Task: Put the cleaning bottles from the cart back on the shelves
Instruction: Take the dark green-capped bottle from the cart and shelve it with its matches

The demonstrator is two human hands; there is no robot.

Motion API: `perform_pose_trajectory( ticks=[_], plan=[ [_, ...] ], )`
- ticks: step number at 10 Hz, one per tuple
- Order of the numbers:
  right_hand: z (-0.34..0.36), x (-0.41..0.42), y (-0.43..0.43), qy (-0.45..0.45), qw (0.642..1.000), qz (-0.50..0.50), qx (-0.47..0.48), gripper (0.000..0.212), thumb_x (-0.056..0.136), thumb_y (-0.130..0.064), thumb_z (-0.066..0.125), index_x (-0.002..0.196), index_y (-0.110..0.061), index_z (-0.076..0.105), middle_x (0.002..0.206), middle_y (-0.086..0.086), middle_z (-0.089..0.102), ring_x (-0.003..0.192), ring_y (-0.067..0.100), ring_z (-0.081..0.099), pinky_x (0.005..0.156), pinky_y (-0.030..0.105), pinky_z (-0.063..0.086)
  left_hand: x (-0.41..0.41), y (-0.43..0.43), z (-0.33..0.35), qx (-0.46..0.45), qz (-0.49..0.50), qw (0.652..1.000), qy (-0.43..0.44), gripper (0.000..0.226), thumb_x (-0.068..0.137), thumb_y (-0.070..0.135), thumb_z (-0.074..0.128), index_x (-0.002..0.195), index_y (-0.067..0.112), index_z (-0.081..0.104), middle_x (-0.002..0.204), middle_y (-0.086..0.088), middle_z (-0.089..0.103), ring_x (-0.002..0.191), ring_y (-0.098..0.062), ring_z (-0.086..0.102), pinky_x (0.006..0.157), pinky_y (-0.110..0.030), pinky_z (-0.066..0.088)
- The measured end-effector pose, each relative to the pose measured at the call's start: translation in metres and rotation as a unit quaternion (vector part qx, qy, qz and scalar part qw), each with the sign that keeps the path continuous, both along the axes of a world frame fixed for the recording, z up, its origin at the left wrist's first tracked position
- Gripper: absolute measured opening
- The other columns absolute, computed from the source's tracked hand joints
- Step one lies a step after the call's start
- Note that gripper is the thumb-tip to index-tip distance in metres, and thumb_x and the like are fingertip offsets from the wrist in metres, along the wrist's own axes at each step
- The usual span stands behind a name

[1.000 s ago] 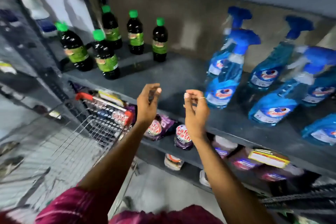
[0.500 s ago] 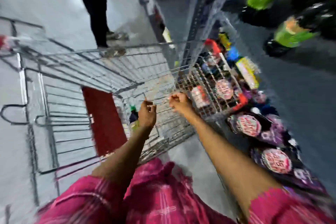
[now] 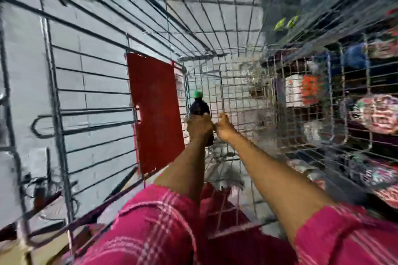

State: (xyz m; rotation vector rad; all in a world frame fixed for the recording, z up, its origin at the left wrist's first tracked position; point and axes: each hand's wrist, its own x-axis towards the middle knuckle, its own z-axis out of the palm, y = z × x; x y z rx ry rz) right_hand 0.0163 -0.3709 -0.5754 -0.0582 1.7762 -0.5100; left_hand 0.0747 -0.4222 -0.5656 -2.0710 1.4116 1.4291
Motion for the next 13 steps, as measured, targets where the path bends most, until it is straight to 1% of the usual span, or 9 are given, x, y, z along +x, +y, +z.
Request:
perform_pose_trajectory(
  ticks=[1,2,4,5,6,8,9,12,13],
  plan=[
    [-0.041,0.009,0.004,-0.037,0.995,-0.088,0.001,0.044,0.09,-0.003,0.045,0.134,-0.002,0.037,0.135,0.018,0.051,0.105,0.024,0.052,0.083,0.031,0.049,-0.003,0.002,-0.013,-0.073,-0.023,0.997,-0.02,0.039,0.094,0.025,0.044,0.118,-0.006,0.049,0.126,-0.027,0.049,0.117,-0.04,0.051,0.092,-0.039,0.043],
    [-0.046,0.006,0.014,-0.07,0.983,-0.169,0.007,0.046,0.086,0.006,0.048,0.131,-0.003,0.044,0.119,0.016,0.06,0.091,0.026,0.059,0.071,0.034,0.05,0.005,0.005,-0.011,-0.112,-0.03,0.992,0.044,0.035,0.081,0.005,0.057,0.115,-0.004,0.057,0.115,-0.024,0.053,0.108,-0.031,0.053,0.086,-0.033,0.04],
    [-0.044,-0.016,0.035,-0.078,0.989,-0.127,0.009,0.073,0.069,0.003,0.072,0.134,-0.01,0.042,0.136,0.013,0.054,0.123,0.029,0.051,0.109,0.046,0.04,0.023,-0.004,-0.036,0.038,0.043,0.981,0.183,0.043,0.073,-0.018,0.055,0.116,-0.014,0.052,0.109,-0.028,0.061,0.088,-0.026,0.06,0.061,-0.018,0.052],
    [-0.038,-0.021,0.038,-0.075,0.992,-0.103,0.004,0.078,0.066,-0.001,0.078,0.133,-0.009,0.04,0.135,0.012,0.054,0.124,0.029,0.049,0.109,0.043,0.04,0.022,-0.007,-0.032,0.091,0.041,0.975,0.2,0.044,0.072,-0.014,0.062,0.115,-0.012,0.055,0.097,-0.016,0.064,0.083,-0.023,0.058,0.065,-0.027,0.047],
    [-0.031,-0.032,0.039,-0.08,0.992,-0.102,-0.003,0.081,0.064,-0.003,0.079,0.133,-0.012,0.038,0.136,0.01,0.052,0.125,0.029,0.047,0.108,0.044,0.039,0.011,-0.01,-0.016,0.153,0.039,0.958,0.239,0.037,0.079,-0.019,0.05,0.102,0.01,0.054,0.082,-0.005,0.058,0.069,-0.017,0.056,0.06,-0.027,0.049],
    [0.033,-0.088,0.051,-0.01,0.988,-0.127,-0.084,0.076,0.061,0.006,0.077,0.128,-0.01,0.044,0.131,0.017,0.056,0.12,0.031,0.054,0.105,0.047,0.045,-0.031,-0.015,0.042,0.135,-0.058,0.925,0.351,0.04,0.08,-0.017,0.053,0.096,0.02,0.052,0.084,-0.007,0.059,0.068,-0.016,0.06,0.062,-0.032,0.053],
    [0.096,-0.112,0.071,0.019,0.973,-0.168,-0.155,0.092,0.046,-0.005,0.082,0.129,-0.009,0.044,0.13,0.019,0.058,0.117,0.03,0.057,0.103,0.048,0.046,-0.061,-0.009,0.091,0.099,-0.097,0.905,0.401,0.04,0.076,-0.009,0.066,0.107,0.012,0.054,0.088,-0.007,0.065,0.066,-0.011,0.066,0.061,-0.03,0.057],
    [0.293,-0.12,0.171,0.232,0.87,-0.3,-0.316,0.046,0.066,-0.01,0.08,0.106,-0.019,0.059,0.105,-0.001,0.068,0.098,0.014,0.063,0.092,0.028,0.05,-0.133,0.045,0.259,0.089,-0.286,0.774,0.558,0.037,0.072,-0.006,0.07,0.107,0.003,0.063,0.08,0.004,0.077,0.075,-0.012,0.07,0.07,-0.031,0.061],
    [0.328,-0.116,0.202,0.318,0.82,-0.341,-0.331,0.057,0.059,-0.017,0.085,0.111,-0.015,0.061,0.11,0.004,0.07,0.104,0.02,0.066,0.092,0.033,0.053,-0.15,0.071,0.303,0.092,-0.343,0.717,0.599,0.038,0.071,-0.014,0.067,0.101,0.008,0.064,0.079,0.006,0.077,0.075,-0.008,0.07,0.064,-0.023,0.058]
  ],
)
